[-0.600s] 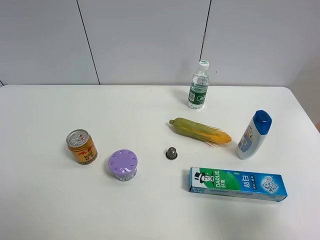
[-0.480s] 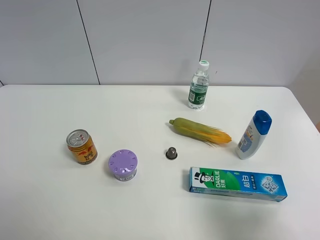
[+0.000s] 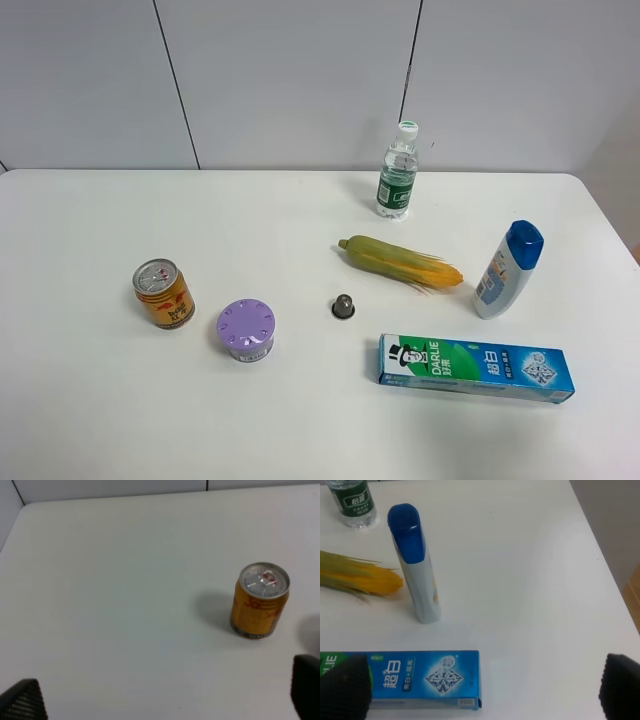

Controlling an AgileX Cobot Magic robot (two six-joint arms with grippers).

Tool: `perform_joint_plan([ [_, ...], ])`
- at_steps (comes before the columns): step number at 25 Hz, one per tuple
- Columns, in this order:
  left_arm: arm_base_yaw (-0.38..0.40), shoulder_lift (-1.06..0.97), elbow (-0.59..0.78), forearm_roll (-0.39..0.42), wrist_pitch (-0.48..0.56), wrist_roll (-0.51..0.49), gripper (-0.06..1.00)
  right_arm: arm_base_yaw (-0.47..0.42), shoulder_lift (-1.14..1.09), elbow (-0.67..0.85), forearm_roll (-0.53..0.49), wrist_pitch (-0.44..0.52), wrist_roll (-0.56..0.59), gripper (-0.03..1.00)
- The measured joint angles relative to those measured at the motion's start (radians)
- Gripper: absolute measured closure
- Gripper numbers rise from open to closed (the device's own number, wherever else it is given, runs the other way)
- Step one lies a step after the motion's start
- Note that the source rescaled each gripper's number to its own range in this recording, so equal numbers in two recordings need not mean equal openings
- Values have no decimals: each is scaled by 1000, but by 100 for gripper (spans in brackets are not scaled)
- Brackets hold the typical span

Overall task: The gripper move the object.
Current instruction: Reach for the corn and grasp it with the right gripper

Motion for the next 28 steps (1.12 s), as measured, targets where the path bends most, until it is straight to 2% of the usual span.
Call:
perform_joint_plan([
  [19, 0, 0, 0, 0, 0, 0, -6, 0, 0, 0, 9, 0, -8, -3],
  [24, 0, 0, 0, 0, 0, 0, -6, 0, 18, 0, 66, 0, -95, -3],
  [28, 0, 0, 0, 0, 0, 0, -6, 0, 159, -54, 112, 7, -178, -3],
])
